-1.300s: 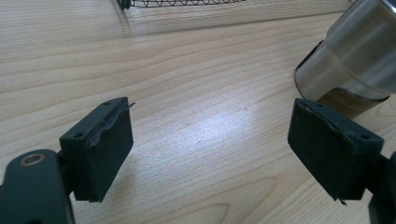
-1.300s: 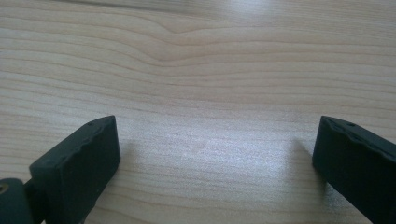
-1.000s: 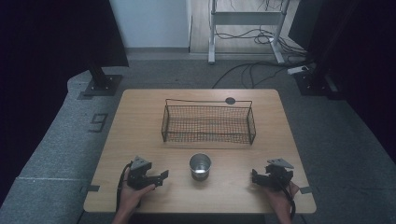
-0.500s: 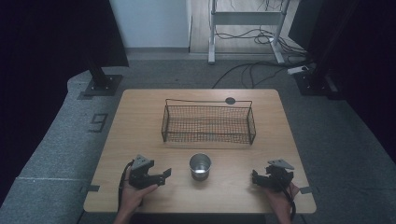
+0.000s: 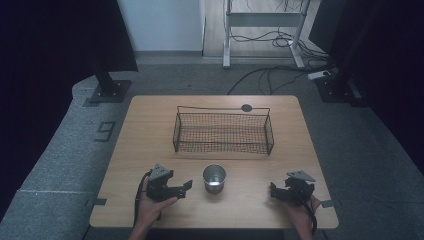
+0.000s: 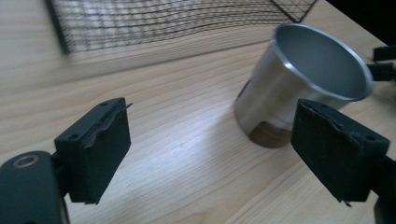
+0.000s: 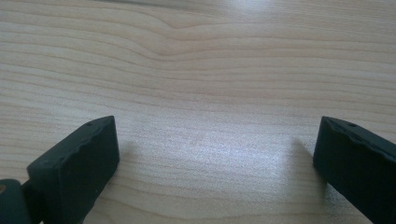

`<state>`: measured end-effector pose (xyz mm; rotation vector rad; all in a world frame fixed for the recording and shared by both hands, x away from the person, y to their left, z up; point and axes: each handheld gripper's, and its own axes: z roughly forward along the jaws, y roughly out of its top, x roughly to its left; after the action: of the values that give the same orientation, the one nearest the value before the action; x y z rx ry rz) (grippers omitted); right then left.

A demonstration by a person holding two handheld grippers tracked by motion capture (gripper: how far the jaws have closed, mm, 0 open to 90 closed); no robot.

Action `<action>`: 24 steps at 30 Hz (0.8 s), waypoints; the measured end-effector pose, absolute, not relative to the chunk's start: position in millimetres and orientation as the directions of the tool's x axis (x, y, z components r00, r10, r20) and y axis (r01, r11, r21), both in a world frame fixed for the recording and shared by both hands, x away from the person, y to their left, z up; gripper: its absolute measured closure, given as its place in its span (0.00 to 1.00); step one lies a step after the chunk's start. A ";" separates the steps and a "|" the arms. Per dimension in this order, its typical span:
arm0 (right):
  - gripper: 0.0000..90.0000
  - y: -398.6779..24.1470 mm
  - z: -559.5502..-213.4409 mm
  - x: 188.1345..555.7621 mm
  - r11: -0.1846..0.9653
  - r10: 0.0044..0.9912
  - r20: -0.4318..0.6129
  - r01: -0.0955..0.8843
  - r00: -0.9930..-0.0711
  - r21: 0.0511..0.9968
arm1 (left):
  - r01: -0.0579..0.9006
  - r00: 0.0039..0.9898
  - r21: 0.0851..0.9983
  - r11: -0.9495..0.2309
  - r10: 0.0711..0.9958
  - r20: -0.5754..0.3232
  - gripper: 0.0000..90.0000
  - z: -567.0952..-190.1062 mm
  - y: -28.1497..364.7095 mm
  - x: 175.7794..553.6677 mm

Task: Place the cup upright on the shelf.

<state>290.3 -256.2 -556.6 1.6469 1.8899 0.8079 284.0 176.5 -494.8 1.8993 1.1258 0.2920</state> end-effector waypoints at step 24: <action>0.01 -256.6 -556.5 289.8 0.090 0.990 0.011 0.690 -0.140 0.718 | 0.574 0.609 0.785 -0.231 0.762 -0.221 0.08 -482.5 146.9 288.4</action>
<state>289.8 -256.6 -556.5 1.6466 1.8869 0.8103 288.4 146.9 -482.5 1.9250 1.0636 0.2600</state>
